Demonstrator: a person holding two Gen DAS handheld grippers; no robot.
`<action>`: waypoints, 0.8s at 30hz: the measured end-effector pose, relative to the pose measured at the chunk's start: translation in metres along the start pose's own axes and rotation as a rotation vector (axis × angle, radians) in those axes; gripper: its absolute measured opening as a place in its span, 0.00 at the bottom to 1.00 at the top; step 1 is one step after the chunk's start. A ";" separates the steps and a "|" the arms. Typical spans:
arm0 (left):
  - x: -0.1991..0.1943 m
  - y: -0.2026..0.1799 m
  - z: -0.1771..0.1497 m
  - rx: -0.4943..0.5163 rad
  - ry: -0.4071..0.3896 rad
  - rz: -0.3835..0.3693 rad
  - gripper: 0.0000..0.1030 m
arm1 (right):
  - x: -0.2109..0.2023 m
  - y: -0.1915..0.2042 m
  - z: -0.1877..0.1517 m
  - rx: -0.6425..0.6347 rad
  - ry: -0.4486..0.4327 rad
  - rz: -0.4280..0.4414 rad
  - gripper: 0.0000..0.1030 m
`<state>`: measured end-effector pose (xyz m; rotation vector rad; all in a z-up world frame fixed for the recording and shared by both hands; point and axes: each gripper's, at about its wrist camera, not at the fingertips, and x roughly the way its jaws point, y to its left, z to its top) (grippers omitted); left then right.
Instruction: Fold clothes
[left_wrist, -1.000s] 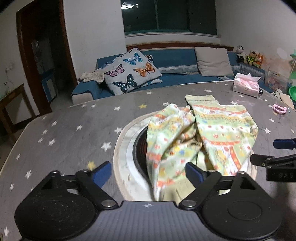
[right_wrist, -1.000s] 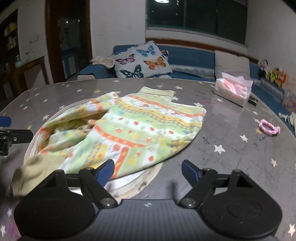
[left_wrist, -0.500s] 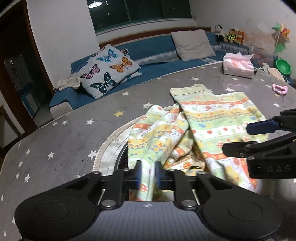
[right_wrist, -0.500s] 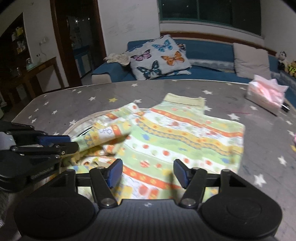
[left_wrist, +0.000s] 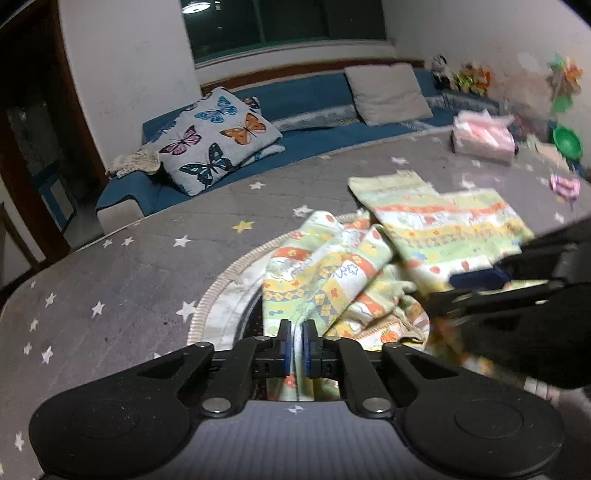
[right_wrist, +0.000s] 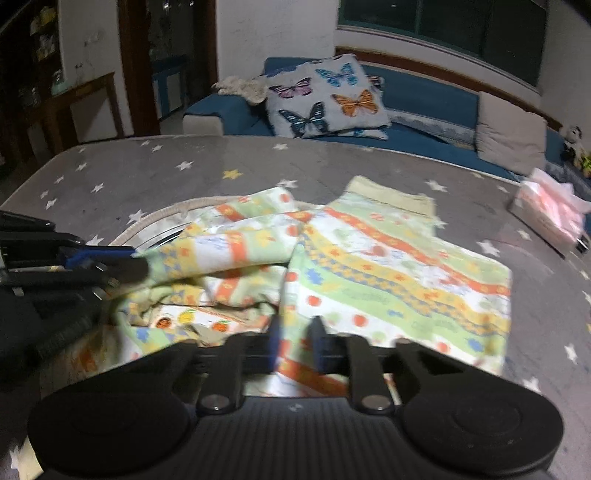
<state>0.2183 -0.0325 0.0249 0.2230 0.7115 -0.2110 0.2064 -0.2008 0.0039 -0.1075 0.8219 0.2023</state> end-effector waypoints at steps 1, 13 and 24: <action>-0.002 0.004 -0.001 -0.015 -0.005 0.007 0.04 | -0.005 -0.006 -0.002 0.010 -0.008 -0.003 0.06; -0.058 0.073 -0.029 -0.222 -0.054 0.177 0.00 | -0.090 -0.099 -0.050 0.167 -0.094 -0.106 0.02; -0.084 0.056 -0.032 -0.205 -0.047 0.053 0.05 | -0.108 -0.104 -0.071 0.158 -0.083 -0.094 0.07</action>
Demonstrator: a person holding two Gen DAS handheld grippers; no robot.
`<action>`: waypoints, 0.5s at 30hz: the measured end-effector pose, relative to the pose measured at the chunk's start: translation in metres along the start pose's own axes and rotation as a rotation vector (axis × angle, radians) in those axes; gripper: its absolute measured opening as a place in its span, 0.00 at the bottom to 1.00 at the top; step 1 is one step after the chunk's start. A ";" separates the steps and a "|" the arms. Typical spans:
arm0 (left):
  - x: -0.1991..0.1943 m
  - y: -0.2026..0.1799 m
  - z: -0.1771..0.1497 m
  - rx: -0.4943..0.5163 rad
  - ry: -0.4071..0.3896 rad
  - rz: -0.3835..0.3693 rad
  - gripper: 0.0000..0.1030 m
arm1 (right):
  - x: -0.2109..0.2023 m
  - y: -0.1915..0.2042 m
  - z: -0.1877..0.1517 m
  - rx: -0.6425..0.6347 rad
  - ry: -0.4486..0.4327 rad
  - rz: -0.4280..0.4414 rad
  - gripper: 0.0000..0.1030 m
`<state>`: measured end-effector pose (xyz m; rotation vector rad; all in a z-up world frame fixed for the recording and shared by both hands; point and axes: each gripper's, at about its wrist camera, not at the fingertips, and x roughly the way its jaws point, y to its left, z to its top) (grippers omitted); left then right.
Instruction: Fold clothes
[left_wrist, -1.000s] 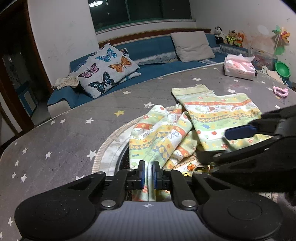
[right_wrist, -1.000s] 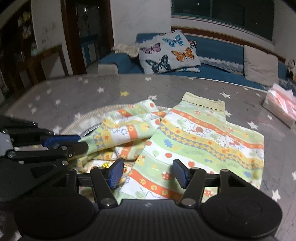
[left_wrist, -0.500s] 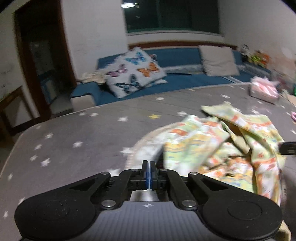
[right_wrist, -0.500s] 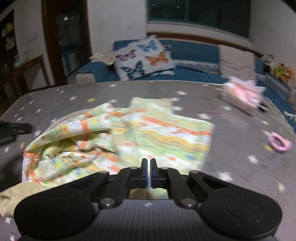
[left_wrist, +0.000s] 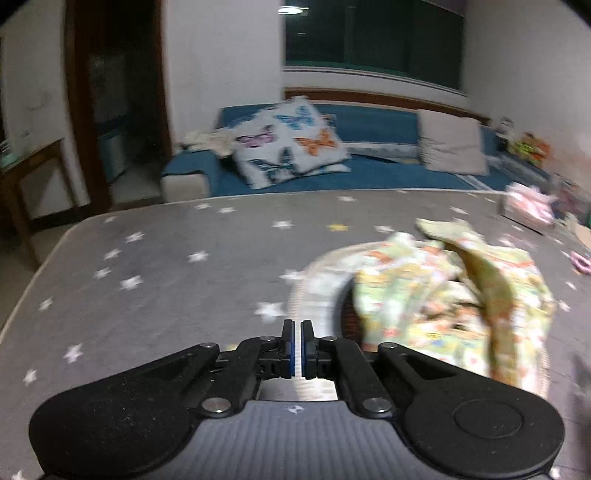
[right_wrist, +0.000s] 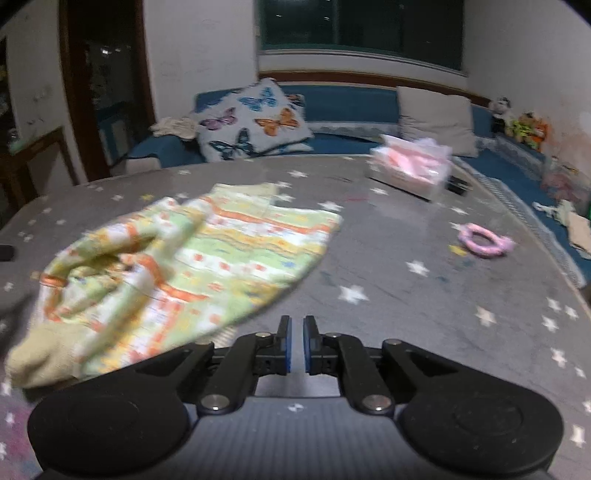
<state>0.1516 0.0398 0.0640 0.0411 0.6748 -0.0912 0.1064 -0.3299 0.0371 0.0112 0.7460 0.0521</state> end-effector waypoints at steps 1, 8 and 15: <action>0.001 -0.011 0.001 0.023 -0.001 -0.019 0.07 | 0.002 0.007 0.003 -0.006 -0.004 0.015 0.07; 0.022 -0.066 0.008 0.192 -0.015 -0.062 0.43 | 0.021 0.055 0.028 -0.052 -0.025 0.123 0.23; 0.060 -0.085 0.010 0.268 0.027 -0.081 0.42 | 0.057 0.093 0.049 -0.071 -0.001 0.165 0.33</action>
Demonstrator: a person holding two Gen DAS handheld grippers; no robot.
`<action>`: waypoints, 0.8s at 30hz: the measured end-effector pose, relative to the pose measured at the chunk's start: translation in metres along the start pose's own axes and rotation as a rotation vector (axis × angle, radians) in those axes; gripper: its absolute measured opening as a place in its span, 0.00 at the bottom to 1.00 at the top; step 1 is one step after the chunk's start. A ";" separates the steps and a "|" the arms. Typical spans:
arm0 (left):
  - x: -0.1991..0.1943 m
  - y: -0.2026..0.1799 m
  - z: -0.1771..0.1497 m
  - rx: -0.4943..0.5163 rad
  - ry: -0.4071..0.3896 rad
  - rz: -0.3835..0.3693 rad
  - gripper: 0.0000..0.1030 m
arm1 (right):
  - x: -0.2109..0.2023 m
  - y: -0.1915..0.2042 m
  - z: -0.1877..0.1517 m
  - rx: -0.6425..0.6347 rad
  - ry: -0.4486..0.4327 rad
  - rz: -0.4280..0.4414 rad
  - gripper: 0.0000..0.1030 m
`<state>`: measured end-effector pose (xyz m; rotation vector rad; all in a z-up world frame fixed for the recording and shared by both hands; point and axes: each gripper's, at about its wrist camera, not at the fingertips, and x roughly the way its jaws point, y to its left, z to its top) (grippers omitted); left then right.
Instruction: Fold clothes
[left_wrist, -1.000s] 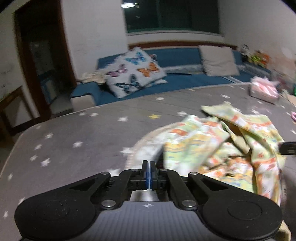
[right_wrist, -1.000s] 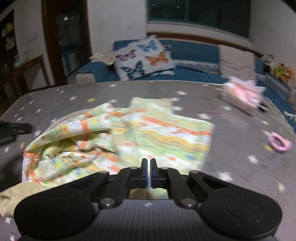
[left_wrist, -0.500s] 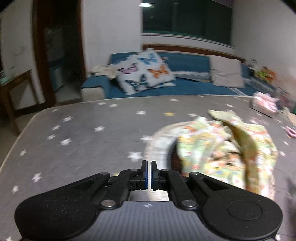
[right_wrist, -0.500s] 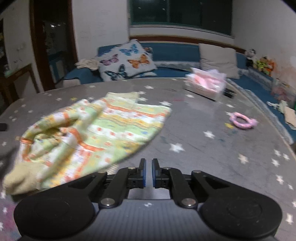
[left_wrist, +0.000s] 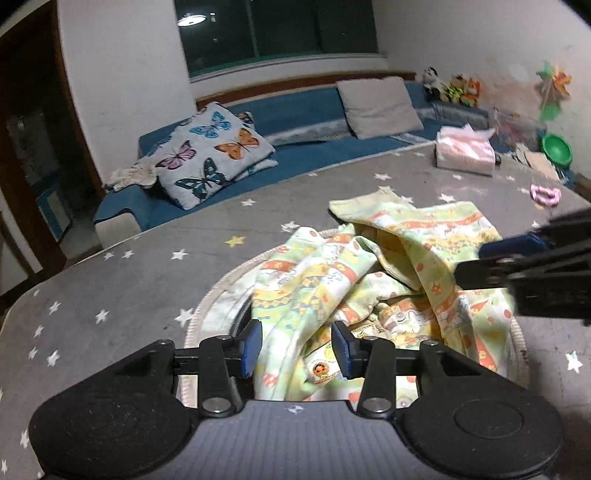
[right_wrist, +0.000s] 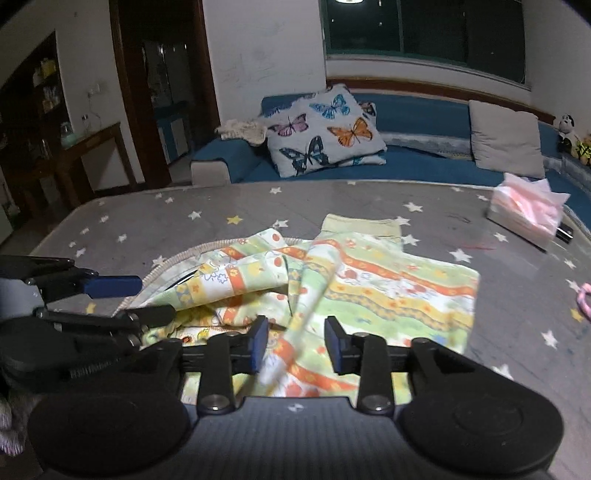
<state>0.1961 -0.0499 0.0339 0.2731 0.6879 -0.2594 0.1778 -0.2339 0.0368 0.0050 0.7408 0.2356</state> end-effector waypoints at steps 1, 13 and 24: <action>0.004 -0.001 0.000 0.008 0.004 -0.002 0.39 | 0.008 0.002 0.001 -0.001 0.013 -0.003 0.33; -0.022 0.031 -0.016 -0.137 -0.041 -0.009 0.01 | -0.008 -0.020 -0.017 0.029 0.010 -0.028 0.02; -0.118 0.055 -0.082 -0.239 -0.043 -0.002 0.00 | -0.119 -0.070 -0.071 0.073 -0.039 -0.054 0.01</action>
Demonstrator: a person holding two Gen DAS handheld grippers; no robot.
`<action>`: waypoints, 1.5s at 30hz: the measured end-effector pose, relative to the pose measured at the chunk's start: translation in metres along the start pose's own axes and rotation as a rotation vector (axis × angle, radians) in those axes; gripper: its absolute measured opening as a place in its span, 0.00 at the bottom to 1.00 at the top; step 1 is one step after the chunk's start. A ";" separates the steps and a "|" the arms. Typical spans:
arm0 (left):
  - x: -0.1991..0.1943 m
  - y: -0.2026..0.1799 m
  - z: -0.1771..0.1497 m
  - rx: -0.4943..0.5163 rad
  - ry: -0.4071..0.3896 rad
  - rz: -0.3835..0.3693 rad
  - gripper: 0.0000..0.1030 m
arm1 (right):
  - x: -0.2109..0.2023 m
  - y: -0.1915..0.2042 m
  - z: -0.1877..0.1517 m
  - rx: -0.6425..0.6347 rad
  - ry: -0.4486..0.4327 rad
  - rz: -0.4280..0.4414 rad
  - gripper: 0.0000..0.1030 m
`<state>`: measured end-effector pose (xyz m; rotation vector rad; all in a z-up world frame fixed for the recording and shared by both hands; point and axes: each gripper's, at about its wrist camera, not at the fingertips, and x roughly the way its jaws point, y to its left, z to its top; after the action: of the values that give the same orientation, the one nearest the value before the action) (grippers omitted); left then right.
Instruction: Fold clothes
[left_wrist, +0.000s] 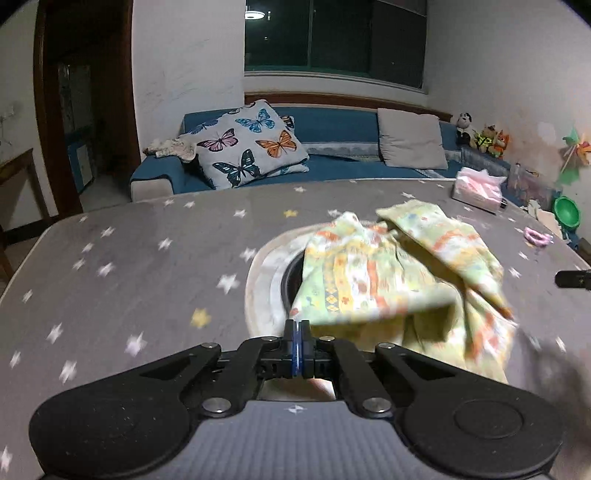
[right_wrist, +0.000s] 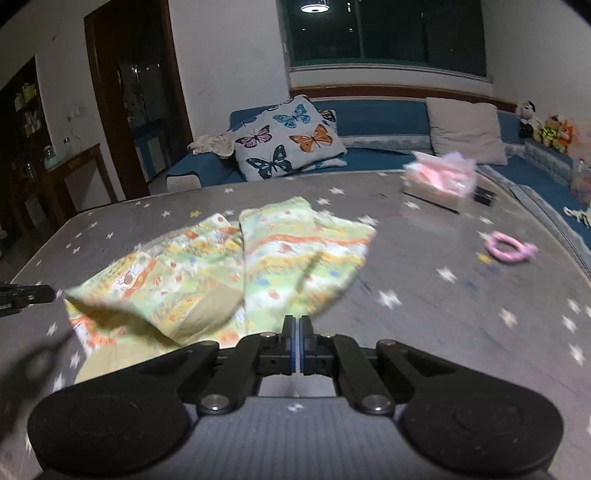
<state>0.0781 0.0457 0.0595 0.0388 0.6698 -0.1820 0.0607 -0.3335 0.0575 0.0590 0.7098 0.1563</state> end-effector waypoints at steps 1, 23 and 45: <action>-0.007 0.001 -0.007 0.008 0.010 0.000 0.00 | -0.009 -0.004 -0.006 -0.001 0.005 -0.003 0.01; 0.056 -0.114 -0.008 0.367 0.031 -0.161 0.47 | 0.093 0.055 0.035 -0.187 0.039 -0.019 0.57; 0.071 -0.056 0.039 0.122 -0.115 -0.089 0.03 | 0.088 0.001 0.048 -0.063 -0.018 -0.114 0.08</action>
<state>0.1466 -0.0243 0.0478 0.1145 0.5457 -0.3088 0.1581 -0.3181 0.0372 -0.0406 0.6881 0.0687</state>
